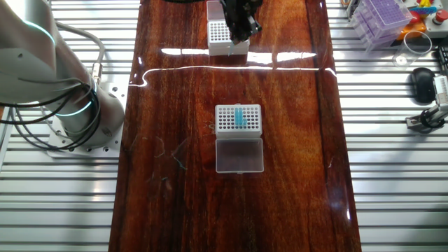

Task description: Transfer all medium pipette tips from one holder to another

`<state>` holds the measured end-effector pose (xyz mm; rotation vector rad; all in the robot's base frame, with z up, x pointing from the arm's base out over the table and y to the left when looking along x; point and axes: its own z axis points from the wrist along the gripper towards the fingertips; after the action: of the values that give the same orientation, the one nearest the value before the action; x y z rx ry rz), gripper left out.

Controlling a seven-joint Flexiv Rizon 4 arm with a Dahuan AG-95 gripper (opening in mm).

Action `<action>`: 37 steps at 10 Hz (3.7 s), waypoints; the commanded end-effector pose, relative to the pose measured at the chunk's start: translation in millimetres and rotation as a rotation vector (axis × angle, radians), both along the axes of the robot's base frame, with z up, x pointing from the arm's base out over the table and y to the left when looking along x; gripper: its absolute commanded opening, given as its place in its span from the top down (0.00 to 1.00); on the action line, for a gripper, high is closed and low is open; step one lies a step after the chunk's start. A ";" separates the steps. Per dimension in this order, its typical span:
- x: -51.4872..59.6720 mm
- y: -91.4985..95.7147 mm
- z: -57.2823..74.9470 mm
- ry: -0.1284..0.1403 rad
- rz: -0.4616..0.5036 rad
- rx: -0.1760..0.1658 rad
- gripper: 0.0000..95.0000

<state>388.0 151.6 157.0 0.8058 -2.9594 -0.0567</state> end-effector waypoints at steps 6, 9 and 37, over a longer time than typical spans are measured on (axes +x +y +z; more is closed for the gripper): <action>27.6 -108.5 -11.2 -0.075 -0.061 0.018 1.00; 43.6 -137.5 -1.5 -0.075 -0.036 -0.002 1.00; 41.3 -172.0 -32.9 -0.108 -0.033 -0.018 1.00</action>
<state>429.8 -20.1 124.3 0.7832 -3.0687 0.0102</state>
